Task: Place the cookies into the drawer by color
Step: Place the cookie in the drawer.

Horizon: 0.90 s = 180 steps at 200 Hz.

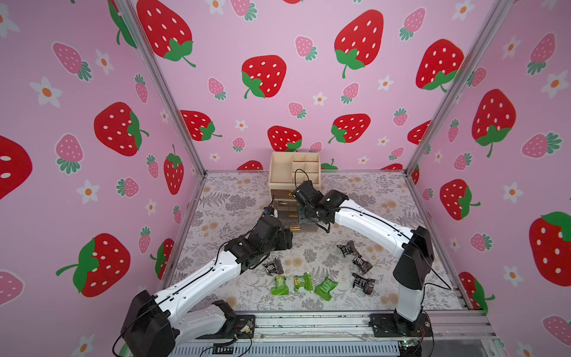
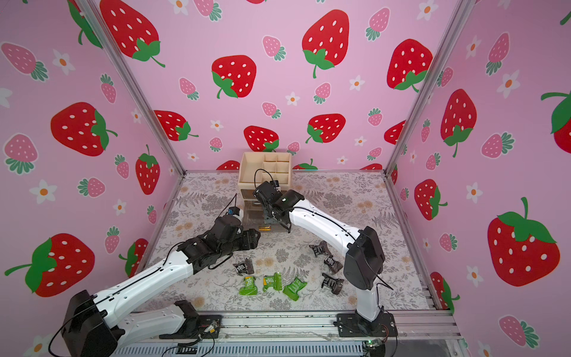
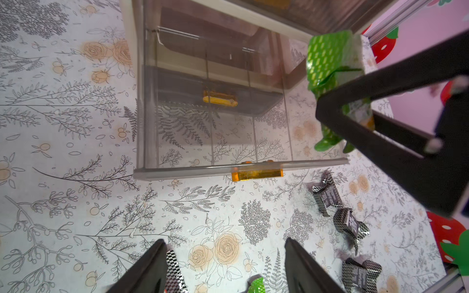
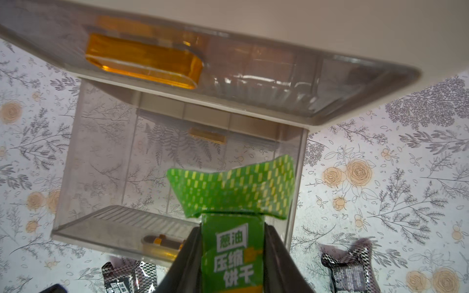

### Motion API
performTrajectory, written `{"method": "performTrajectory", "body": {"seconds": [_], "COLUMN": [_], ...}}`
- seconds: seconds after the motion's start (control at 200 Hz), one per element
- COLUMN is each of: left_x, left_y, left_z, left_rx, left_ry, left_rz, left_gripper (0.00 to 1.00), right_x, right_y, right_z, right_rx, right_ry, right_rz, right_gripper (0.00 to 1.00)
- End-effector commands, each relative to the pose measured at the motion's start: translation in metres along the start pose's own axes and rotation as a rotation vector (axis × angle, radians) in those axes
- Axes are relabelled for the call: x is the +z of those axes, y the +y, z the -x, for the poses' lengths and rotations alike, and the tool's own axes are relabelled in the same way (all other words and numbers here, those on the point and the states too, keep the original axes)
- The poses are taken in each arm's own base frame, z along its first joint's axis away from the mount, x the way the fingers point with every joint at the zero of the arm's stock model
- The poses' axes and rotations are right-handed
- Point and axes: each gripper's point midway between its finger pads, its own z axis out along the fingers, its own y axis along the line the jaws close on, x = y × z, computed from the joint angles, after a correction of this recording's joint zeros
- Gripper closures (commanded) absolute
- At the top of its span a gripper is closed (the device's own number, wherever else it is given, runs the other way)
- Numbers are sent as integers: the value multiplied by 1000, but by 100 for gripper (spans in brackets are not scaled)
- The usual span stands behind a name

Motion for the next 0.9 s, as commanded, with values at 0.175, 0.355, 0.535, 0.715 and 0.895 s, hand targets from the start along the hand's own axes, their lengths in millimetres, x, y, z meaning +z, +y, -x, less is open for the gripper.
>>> {"method": "performTrajectory", "body": {"seconds": [0.175, 0.355, 0.535, 0.715, 0.895], "left_x": [10, 11, 18, 24, 28], "left_y": [-9, -3, 1, 5, 10], "left_z": [16, 14, 10, 11, 10], "left_rx": [14, -1, -3, -11, -18], "left_ry": [-24, -30, -11, -12, -9], "left_rz": [-45, -59, -54, -47, -35], "left_gripper": [24, 24, 23, 23, 23], "right_x": [15, 29, 39, 46, 50], "right_y": [-13, -14, -18, -18, -23], "right_z": [-2, -7, -14, -18, -25], "right_rx": [14, 0, -15, -37, -45], "right_ry": [21, 57, 99, 135, 174], "right_rz": [-100, -138, -183, -212, -246], "right_gripper": [68, 68, 68, 67, 65]}}
